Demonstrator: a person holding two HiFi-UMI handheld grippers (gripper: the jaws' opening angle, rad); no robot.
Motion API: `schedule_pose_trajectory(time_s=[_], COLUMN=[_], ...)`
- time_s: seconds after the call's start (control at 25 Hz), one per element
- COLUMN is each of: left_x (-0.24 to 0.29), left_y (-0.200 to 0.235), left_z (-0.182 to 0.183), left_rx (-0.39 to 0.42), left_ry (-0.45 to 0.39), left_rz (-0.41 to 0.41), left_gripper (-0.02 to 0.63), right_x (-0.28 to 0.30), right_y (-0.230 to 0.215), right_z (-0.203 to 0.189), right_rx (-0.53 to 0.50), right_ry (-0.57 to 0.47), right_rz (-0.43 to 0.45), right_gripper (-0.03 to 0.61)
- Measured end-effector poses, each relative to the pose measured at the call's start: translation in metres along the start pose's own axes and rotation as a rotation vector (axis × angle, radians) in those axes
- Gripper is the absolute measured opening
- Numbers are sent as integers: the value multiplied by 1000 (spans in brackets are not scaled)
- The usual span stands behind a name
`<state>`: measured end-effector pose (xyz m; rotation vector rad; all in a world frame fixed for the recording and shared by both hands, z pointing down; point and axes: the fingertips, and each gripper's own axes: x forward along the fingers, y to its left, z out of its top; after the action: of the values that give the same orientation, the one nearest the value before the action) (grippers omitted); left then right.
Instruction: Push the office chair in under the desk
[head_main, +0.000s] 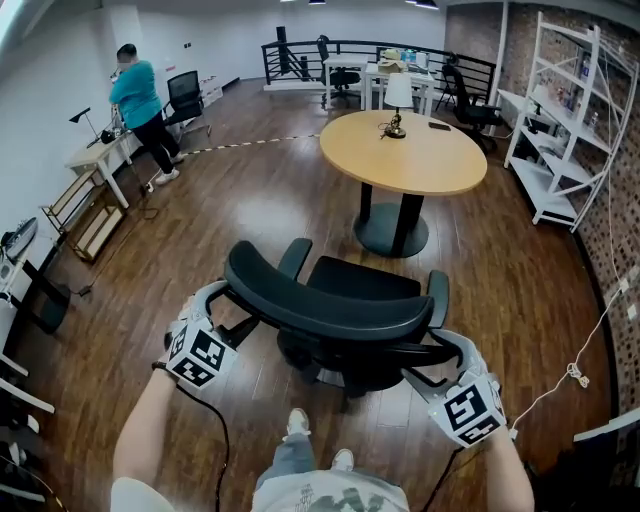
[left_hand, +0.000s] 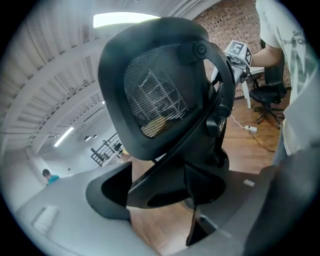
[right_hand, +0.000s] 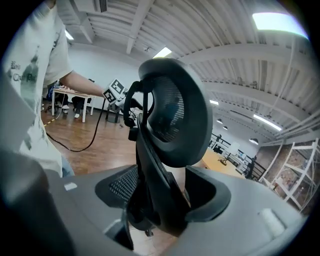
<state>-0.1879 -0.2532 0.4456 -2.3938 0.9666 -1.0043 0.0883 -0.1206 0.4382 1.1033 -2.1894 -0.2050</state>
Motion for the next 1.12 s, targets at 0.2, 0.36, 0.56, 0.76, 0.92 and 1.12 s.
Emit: schedule_pose_trajectory(time_s=[0.2, 0.36, 0.56, 0.76, 0.92, 1.12], left_x=[15, 26, 40, 39, 44, 58], left_y=[-3, -1, -1, 3, 10, 18], left_z=[-12, -14, -16, -15, -16, -16], left_rx=[104, 189, 288, 313, 312, 317], left_ry=[58, 74, 89, 86, 94, 92], left_rz=[-70, -78, -93, -106, -109, -110], left_gripper=[341, 339, 321, 308, 307, 307], right_x=[11, 16, 24, 22, 29, 38], right_y=[-5, -6, -8, -6, -3, -11], right_z=[-9, -14, -20, -12, -9, -8], right_rx=[-50, -50, -67, -83, -77, -75], right_ry=[83, 118, 177, 181, 165, 162], right_rz=[-19, -13, -21, 7, 68, 67], right_gripper=[288, 296, 296, 287, 273, 268])
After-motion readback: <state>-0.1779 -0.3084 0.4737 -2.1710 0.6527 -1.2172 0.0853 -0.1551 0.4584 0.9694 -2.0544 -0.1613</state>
